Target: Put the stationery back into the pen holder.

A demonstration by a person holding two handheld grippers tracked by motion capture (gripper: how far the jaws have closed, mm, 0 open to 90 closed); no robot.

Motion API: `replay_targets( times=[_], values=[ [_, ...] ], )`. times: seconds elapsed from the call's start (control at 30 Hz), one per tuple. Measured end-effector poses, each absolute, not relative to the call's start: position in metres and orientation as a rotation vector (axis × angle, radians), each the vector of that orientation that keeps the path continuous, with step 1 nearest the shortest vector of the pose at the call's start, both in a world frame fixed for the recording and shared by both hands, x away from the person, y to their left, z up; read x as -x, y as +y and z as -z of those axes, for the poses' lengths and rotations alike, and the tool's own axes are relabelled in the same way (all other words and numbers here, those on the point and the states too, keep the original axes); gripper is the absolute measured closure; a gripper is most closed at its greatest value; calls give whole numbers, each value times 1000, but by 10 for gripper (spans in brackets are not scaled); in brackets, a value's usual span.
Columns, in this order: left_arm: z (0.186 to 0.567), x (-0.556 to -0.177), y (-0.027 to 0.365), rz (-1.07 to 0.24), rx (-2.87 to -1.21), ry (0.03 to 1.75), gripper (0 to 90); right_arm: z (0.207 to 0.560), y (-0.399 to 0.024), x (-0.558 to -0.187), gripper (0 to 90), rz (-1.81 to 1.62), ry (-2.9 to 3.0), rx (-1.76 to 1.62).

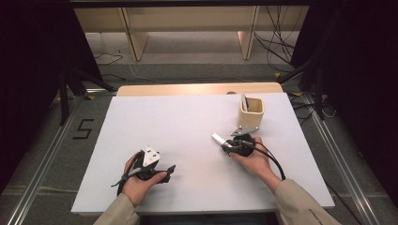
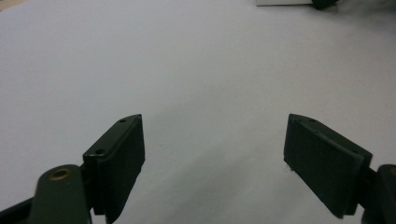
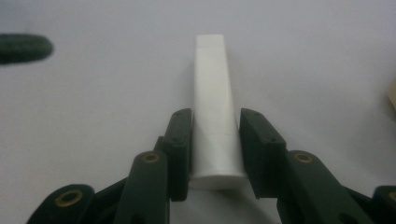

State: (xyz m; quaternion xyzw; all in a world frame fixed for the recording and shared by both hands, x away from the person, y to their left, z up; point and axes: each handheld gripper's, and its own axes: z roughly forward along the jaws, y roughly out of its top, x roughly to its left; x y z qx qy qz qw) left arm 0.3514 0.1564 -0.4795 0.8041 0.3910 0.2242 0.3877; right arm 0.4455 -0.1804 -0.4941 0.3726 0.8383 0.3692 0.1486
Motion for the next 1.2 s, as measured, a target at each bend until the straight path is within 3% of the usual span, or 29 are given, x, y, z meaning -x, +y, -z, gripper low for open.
replay_targets(
  times=[1.2],
  values=[
    [479, -351, 157, -574, -2046, 994, 205, 493, -180, -446, 674, -1057, 2419, -1066]
  ],
)
